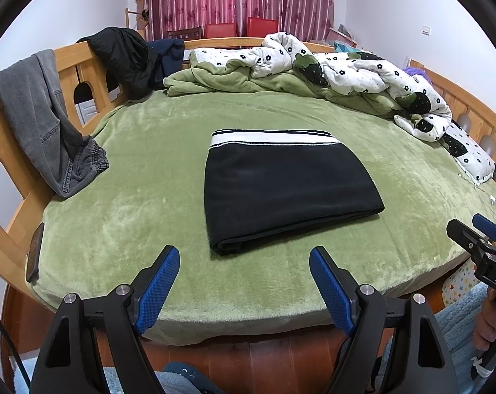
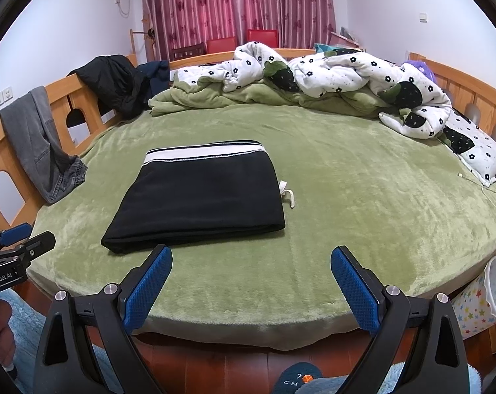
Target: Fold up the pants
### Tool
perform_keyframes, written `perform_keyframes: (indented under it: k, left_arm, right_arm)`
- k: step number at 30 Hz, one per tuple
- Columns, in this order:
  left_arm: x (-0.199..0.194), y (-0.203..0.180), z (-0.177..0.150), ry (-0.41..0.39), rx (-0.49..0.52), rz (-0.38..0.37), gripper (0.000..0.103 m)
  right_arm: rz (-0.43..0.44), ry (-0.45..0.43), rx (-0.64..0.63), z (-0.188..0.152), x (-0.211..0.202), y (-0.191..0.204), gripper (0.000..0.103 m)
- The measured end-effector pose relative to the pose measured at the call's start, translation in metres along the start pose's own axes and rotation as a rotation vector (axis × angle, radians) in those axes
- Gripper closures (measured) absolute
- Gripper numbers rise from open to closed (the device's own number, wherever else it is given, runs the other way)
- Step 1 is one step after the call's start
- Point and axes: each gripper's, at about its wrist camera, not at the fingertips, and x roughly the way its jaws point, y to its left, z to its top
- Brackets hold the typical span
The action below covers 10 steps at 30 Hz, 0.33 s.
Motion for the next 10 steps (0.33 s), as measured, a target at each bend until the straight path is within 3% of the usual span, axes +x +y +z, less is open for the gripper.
perform_keyframes:
  k: [10]
  left_arm:
    - [-0.0016,-0.0025,0.0007,0.0,0.003,0.0,0.023]
  right_arm:
    - [-0.002,0.0,0.0,-0.0005,-0.0001,0.0008,0.007]
